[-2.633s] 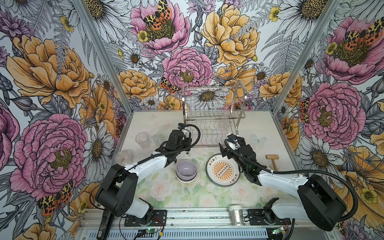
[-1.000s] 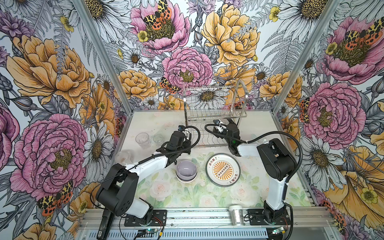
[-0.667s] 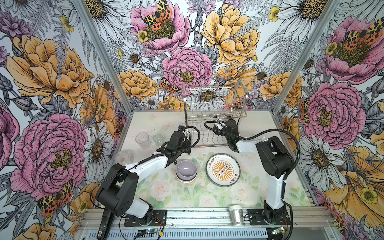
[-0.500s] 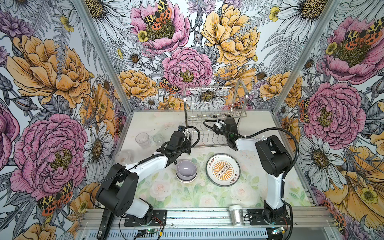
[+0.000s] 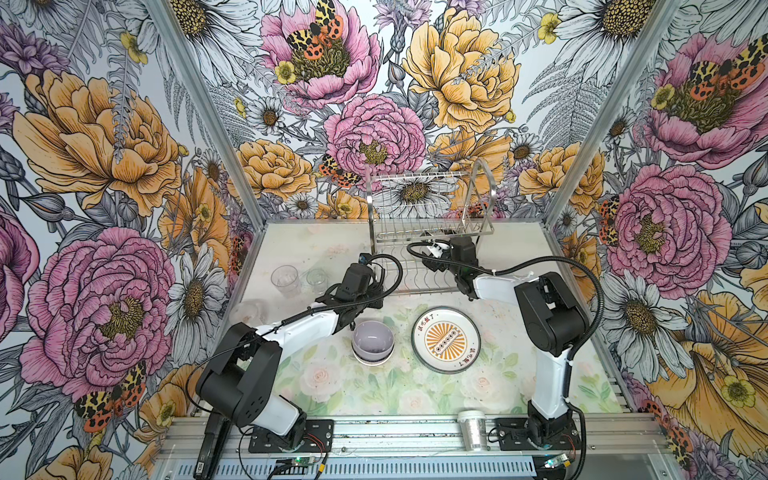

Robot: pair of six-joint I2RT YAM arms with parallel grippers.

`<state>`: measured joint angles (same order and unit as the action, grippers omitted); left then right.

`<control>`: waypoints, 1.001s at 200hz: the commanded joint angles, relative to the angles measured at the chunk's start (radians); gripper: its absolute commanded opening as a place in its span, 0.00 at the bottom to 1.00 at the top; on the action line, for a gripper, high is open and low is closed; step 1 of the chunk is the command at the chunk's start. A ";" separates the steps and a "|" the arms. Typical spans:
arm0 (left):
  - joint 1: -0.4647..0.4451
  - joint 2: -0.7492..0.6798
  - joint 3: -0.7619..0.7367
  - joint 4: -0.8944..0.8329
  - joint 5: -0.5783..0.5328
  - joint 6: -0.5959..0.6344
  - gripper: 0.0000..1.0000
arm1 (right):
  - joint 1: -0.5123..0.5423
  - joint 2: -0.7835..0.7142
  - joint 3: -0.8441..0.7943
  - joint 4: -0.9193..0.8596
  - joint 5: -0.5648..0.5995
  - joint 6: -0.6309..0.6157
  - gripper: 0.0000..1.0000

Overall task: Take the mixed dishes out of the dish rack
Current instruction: 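Close the right gripper on the clear cup while the left waits by the rack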

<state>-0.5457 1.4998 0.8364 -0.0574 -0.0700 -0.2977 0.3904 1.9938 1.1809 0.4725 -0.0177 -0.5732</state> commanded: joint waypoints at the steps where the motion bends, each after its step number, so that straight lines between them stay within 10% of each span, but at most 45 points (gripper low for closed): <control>1: -0.007 0.007 0.036 -0.007 0.018 0.000 0.33 | -0.004 -0.027 -0.025 -0.056 -0.102 0.054 0.96; 89: -0.014 0.021 0.046 -0.013 0.018 0.000 0.33 | -0.008 -0.108 -0.052 0.026 -0.173 0.113 0.96; 200: -0.020 0.028 0.047 -0.018 0.017 0.000 0.33 | -0.020 -0.028 0.004 0.043 0.106 0.033 1.00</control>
<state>-0.5499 1.5169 0.8627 -0.0792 -0.0711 -0.2974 0.3840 1.9358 1.1461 0.4965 0.0296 -0.5236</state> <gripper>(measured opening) 0.328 0.995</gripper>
